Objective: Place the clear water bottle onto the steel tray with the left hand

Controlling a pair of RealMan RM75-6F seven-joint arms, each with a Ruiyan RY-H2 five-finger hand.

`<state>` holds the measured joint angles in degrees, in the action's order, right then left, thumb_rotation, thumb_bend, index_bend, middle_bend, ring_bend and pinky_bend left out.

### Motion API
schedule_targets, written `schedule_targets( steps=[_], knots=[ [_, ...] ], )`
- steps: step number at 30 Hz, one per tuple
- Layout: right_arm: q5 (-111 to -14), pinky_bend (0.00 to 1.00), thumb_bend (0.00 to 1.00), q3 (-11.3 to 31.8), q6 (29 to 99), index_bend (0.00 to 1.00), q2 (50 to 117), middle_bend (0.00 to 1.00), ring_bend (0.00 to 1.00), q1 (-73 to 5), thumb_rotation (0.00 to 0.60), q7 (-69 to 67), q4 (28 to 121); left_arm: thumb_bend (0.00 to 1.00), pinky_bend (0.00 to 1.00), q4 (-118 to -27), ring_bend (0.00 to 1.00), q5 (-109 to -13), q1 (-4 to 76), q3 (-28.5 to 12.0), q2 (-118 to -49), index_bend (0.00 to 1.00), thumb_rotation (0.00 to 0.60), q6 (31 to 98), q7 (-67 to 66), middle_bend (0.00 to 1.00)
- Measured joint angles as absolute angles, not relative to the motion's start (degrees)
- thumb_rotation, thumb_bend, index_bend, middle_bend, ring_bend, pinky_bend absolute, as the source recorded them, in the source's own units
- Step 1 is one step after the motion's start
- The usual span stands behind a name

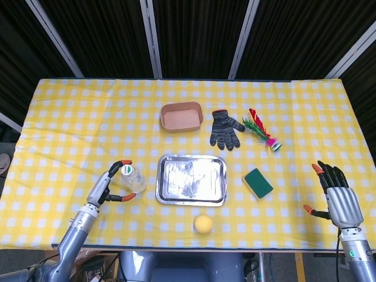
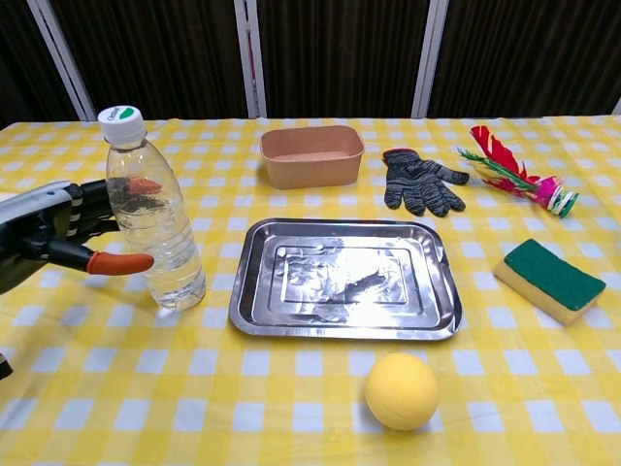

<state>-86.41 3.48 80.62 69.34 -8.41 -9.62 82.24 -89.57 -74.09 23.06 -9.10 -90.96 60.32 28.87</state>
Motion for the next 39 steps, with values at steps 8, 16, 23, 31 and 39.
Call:
schedule_targets(
  steps=[8,16,23,31,39],
  knots=[
    [-86.6,0.0,0.05,3.4,80.6,0.05,69.1,0.0,0.0,-8.4,0.6,-9.8,82.4,0.43,0.0,-88.0,0.0,-73.4,24.0,-10.1,-94.7,0.45,0.6,62.1,25.8,0.42],
    [-86.9,0.0,0.05,3.0,80.4,0.05,69.2,0.0,0.0,-8.5,0.6,-9.0,82.9,0.45,0.0,-88.3,0.0,-72.8,22.0,-11.3,-93.9,0.47,0.6,65.7,26.4,0.44],
    [-86.3,0.0,0.05,3.0,79.5,0.05,69.5,0.0,0.0,-8.7,0.6,-7.9,82.9,0.46,0.0,-94.1,0.0,-70.6,23.1,-13.0,-89.6,0.48,0.6,60.3,30.2,0.45],
    [-85.6,0.0,0.05,3.1,78.8,0.05,69.9,0.0,0.0,-9.0,0.6,-7.6,82.3,0.46,0.0,-104.5,0.0,-64.1,27.7,-18.5,-83.8,0.49,0.6,53.3,29.6,0.46],
    [-85.8,0.0,0.05,3.0,78.7,0.05,69.9,0.0,0.0,-9.0,0.6,-7.8,82.4,0.48,0.0,-123.4,0.0,-58.2,29.8,-23.2,-75.1,0.49,0.6,57.2,17.3,0.46]
  ],
)
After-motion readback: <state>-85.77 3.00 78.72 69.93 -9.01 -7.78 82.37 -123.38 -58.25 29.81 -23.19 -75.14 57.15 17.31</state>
